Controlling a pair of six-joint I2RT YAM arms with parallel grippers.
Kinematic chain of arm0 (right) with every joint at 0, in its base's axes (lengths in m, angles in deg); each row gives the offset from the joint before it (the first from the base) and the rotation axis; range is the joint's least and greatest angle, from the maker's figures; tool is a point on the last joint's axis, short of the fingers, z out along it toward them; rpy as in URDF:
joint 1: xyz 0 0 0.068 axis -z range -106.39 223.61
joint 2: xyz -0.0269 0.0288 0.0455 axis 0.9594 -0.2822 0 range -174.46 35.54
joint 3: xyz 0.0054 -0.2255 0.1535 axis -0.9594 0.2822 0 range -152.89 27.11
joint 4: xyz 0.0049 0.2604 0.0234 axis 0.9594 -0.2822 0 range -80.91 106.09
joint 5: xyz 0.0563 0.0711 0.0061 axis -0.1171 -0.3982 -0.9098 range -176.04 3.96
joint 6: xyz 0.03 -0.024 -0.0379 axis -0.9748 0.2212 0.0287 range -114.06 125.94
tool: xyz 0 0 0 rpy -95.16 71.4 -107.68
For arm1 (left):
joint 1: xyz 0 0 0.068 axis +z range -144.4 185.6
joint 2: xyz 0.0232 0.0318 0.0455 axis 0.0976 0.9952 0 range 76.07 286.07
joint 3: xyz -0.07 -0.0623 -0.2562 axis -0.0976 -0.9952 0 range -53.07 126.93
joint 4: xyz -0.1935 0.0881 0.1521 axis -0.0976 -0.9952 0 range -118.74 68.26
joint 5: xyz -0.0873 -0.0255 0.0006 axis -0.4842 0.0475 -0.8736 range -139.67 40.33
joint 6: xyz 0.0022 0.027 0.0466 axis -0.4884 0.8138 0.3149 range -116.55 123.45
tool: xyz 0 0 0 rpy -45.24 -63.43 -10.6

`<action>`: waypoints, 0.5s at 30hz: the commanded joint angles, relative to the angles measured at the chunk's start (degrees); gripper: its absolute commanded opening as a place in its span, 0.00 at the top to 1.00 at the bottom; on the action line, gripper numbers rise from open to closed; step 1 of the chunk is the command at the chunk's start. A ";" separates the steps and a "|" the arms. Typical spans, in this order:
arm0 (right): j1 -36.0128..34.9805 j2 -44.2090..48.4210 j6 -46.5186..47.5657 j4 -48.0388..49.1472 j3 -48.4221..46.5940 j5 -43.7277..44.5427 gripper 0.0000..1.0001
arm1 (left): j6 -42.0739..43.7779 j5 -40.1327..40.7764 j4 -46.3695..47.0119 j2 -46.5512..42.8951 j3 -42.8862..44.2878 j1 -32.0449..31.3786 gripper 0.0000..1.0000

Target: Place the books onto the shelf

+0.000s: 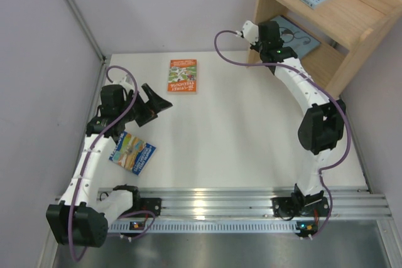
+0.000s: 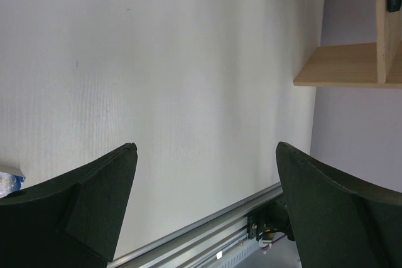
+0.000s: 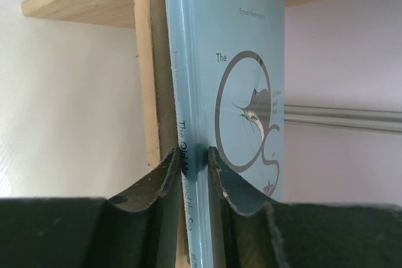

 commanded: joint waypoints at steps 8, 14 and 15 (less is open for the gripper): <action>2.31 0.74 1.13 5.31 -0.25 -0.06 0.84 | -0.01 1.78 0.98 -0.38 2.01 -1.26 0.04; 3.19 0.65 0.87 6.28 0.45 -1.72 0.84 | -0.01 2.22 0.98 -0.12 2.27 -1.79 0.04; 3.19 0.48 0.96 6.37 0.45 -1.73 0.84 | -0.01 2.39 0.98 -0.12 2.28 -1.88 0.04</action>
